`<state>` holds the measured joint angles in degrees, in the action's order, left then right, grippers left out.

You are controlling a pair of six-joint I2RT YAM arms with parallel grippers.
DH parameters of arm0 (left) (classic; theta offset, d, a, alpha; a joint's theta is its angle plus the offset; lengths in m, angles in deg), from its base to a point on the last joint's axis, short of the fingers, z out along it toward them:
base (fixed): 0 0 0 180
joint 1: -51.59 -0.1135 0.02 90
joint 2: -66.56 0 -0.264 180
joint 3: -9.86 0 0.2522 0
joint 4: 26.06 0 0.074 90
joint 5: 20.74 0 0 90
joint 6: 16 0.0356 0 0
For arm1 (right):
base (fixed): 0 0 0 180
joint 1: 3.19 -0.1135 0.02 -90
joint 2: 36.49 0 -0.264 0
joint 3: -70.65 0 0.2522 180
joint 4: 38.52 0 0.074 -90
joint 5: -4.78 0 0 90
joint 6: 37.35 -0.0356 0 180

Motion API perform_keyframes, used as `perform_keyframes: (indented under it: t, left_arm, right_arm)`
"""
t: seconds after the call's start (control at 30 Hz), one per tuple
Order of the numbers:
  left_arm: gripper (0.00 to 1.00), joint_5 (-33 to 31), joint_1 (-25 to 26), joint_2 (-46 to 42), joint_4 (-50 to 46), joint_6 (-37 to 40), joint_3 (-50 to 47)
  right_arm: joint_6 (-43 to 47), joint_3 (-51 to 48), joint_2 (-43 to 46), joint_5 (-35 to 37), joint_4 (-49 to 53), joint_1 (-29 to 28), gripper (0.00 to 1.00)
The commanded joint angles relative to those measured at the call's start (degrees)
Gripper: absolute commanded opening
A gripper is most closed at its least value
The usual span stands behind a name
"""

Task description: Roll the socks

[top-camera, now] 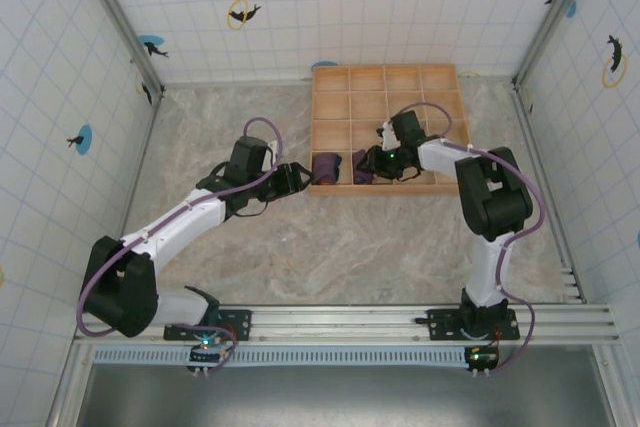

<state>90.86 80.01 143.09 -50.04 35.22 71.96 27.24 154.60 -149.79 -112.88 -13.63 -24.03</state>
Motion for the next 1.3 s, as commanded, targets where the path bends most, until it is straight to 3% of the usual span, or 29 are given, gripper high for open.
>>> perform_keyframes:
  t: [0.0, 0.3, 0.53, 0.7, 0.93, 1.03, 1.07, 1.27]
  left_arm:
    - [0.75, 0.81, -0.48, -0.33, 0.31, 1.25, 0.08]
    - [0.75, 0.75, -0.48, -0.42, -0.15, 1.65, 0.7]
    - [0.75, 0.97, -0.49, -0.07, -0.35, 1.78, 1.18]
    - [0.75, 0.27, -0.49, -0.06, -0.8, 1.79, 1.49]
    - [0.81, -4.58, -0.49, -1.12, -2.77, 2.91, 2.38]
    - [0.89, -8.05, -0.48, -1.12, -5.23, 4.98, 4.3]
    - [0.97, -9.71, -0.6, -1.18, -6.04, 5.41, 4.93]
    - [0.97, -15.97, -0.78, -1.08, -8.65, 8.88, 7.12]
  right_arm:
    - [2.85, 1.67, -1.76, 4.05, 6.94, -0.08, 0.48]
    - [5.32, 4.16, -0.02, 8.87, 11.08, -0.52, 0.61]
    - [6.76, 4.33, 2.79, 12.33, 11.8, -1.21, 0.77]
    - [7.56, 5.19, 4.33, 15.07, 12.55, -2.2, 0.8]
    - [8.75, 6.58, 8.51, 22.17, 14.21, -4.94, 0.83]
    - [8.88, 6.62, 10.65, 24.1, 14.61, -5.49, 0.84]
    - [8.81, 6.57, 11.57, 25.16, 14.86, -5.67, 0.85]
    - [9.62, 5.09, 16.61, 28.57, 14.17, -5.88, 0.92]
